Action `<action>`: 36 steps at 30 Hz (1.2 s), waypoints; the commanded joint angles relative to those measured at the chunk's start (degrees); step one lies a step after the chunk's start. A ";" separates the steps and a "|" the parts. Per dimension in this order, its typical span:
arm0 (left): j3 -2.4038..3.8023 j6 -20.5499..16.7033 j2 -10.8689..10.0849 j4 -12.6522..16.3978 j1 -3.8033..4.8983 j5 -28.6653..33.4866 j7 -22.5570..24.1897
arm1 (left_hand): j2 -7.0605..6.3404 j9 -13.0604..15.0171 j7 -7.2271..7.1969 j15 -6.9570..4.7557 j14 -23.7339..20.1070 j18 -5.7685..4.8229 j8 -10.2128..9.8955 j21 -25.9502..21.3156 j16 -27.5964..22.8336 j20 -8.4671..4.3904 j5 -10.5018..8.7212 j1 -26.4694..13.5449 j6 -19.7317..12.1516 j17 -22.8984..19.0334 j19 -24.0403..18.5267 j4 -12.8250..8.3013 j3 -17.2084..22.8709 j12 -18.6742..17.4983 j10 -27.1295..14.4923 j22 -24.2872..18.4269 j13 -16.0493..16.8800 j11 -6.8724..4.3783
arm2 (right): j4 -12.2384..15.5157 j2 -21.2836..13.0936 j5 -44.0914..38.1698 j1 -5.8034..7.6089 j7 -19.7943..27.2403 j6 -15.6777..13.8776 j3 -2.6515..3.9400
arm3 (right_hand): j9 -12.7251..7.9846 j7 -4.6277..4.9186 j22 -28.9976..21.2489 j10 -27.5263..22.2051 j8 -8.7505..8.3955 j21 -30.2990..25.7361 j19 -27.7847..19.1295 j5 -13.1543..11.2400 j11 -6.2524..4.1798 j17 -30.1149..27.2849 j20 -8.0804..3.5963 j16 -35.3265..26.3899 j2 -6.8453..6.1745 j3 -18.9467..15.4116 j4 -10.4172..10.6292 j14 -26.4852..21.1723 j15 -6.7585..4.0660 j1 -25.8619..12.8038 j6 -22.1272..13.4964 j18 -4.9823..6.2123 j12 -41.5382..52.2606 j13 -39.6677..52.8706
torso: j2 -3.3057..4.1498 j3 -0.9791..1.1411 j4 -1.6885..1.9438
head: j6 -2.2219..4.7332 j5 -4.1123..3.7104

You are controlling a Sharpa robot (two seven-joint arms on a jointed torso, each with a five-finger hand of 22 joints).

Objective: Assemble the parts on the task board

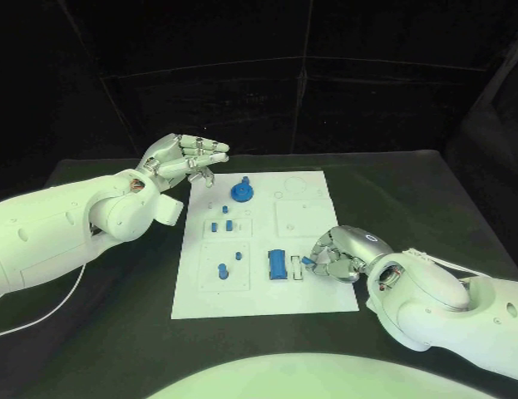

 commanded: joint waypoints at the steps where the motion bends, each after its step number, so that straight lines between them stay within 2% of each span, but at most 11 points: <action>1: 0.05 0.60 0.05 0.14 0.09 0.23 0.23 | 0.37 -0.02 -0.10 -0.10 -0.46 0.87 0.32 -0.36 -0.20 0.05 0.33 0.12 -0.29 -0.05 -0.30 -0.08 -0.23 0.26 -0.43 -0.05 0.08 0.15 | -0.60 0.85 6.52 0.09 -0.78 0.38 0.02 | 0.12 -1.51 6.08 1.75 0.02 0.34 1.61 0.70 -1.34 9.78 -0.49 0.33 -0.30 0.41 0.53 4.76 -0.45 -1.23 1.90 -0.58 0.58 2.92 | 0.00 -0.01 -0.08 | -0.09 0.15; 4: 0.05 0.61 0.04 0.17 0.10 0.23 0.21 | 0.37 -0.02 -0.10 -0.10 -0.46 0.87 0.32 -0.36 -0.20 0.05 0.33 0.12 -0.29 -0.05 -0.30 -0.08 -0.23 0.26 -0.43 -0.05 0.08 0.15 | -1.02 1.59 7.43 0.09 -1.05 0.33 0.02 | 0.26 -1.66 6.26 1.95 0.03 0.45 1.71 1.33 -1.48 9.88 -0.59 0.38 -0.58 0.62 1.40 4.79 -0.58 -2.57 2.20 -0.62 0.65 2.99 | 0.00 0.02 -0.08 | -0.07 0.19; 20: 0.05 0.72 -0.06 0.27 0.10 0.23 0.12 | 0.37 -0.02 -0.10 -0.10 -0.46 0.87 0.32 -0.36 -0.20 0.05 0.33 0.12 -0.29 -0.05 -0.30 -0.08 -0.23 0.26 -0.43 -0.05 0.08 0.15 | -2.98 4.49 8.12 0.11 -1.84 -1.16 0.03 | 1.28 -2.35 6.48 2.66 0.81 0.55 1.86 0.39 -2.01 10.09 -1.03 0.49 -1.58 1.15 4.21 4.85 -1.02 -6.30 3.53 -0.66 1.22 3.51 | 0.00 0.03 -0.12 | -0.19 0.37; 32: 0.05 0.86 -0.17 0.40 0.11 0.23 0.00 | 0.37 -0.02 -0.10 -0.10 -0.46 0.87 0.32 -0.36 -0.20 0.05 0.33 0.12 -0.29 -0.05 -0.30 -0.08 -0.23 0.26 -0.43 -0.05 0.08 0.15 | -4.21 5.28 6.03 0.12 -2.25 -1.83 0.04 | 1.96 -2.70 6.52 2.86 1.51 0.56 1.89 0.38 -2.27 10.11 -1.22 0.49 -1.62 1.31 5.39 4.86 -1.22 -7.46 4.10 -0.67 1.39 3.69 | -0.03 0.02 -0.01 | -0.28 0.45; 36: 0.05 0.92 -0.23 0.43 0.11 0.23 -0.04 | 0.37 -0.02 -0.10 -0.10 -0.46 0.87 0.32 -0.36 -0.20 0.05 0.33 0.12 -0.29 -0.05 -0.30 -0.08 -0.23 0.26 -0.43 -0.05 0.08 0.15 | -4.40 5.38 5.34 0.12 -2.37 -1.86 0.04 | 2.27 -2.83 6.51 3.02 1.83 0.54 1.90 0.50 -2.38 10.16 -1.30 0.52 -1.52 1.39 5.93 4.87 -1.31 -7.94 4.26 -0.66 1.63 3.89 | -0.05 0.01 -0.08 | -0.31 0.51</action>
